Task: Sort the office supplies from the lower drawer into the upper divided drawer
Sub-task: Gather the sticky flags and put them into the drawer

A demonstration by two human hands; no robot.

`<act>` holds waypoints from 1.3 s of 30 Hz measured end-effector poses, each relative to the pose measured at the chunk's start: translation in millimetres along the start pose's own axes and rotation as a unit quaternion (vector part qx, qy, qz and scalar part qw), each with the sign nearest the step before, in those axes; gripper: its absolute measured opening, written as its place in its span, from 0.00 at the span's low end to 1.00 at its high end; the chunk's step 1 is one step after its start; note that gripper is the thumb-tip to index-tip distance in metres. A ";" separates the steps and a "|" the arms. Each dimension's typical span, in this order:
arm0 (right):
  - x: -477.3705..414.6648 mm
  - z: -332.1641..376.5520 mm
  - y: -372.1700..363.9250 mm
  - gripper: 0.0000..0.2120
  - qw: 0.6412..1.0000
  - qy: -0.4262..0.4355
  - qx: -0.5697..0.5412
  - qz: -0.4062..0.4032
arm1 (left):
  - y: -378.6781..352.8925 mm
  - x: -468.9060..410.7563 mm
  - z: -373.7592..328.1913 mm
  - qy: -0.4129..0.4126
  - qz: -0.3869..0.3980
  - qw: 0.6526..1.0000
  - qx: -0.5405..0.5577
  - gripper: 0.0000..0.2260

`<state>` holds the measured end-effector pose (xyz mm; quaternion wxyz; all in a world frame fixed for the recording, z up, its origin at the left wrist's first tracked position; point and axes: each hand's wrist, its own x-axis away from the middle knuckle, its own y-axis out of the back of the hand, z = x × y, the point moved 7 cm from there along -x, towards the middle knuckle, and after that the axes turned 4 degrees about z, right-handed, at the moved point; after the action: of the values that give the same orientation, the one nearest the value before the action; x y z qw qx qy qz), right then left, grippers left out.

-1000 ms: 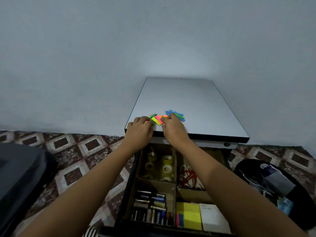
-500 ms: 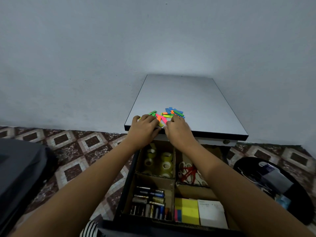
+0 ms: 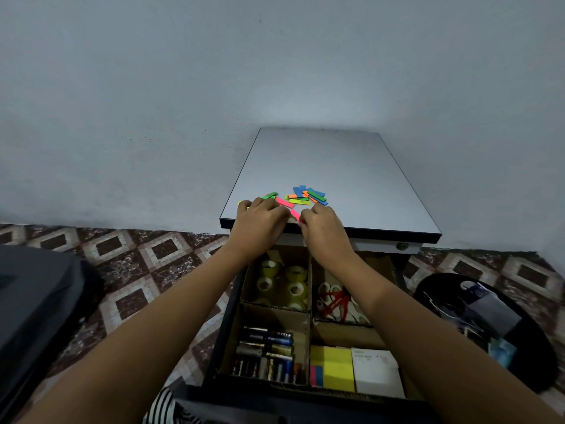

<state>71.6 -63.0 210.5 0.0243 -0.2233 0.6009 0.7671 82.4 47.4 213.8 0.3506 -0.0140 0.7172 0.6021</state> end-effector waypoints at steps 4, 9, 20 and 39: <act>2.1 -3.8 17.8 0.12 0.996 -0.025 -0.063 -0.059 | 9.8 -8.4 4.8 0.063 -0.029 0.994 0.089 0.08; 13.1 -17.3 47.7 0.06 0.964 -0.097 -0.233 -0.086 | 32.2 -8.0 -9.1 0.147 -0.039 0.938 0.312 0.10; 123.8 -68.5 25.6 0.07 0.902 -0.191 -0.387 0.022 | -32.0 79.8 -79.6 0.286 0.159 0.749 0.576 0.07; 196.5 -54.2 -93.8 0.08 0.845 -0.274 -0.298 0.348 | -75.8 121.5 -112.0 0.312 0.303 0.704 0.562 0.08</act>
<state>-59.4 -133.0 42.3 -0.1484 0.2233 0.3503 0.8975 -30.0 -22.3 89.2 -0.1514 0.2163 0.9567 0.1225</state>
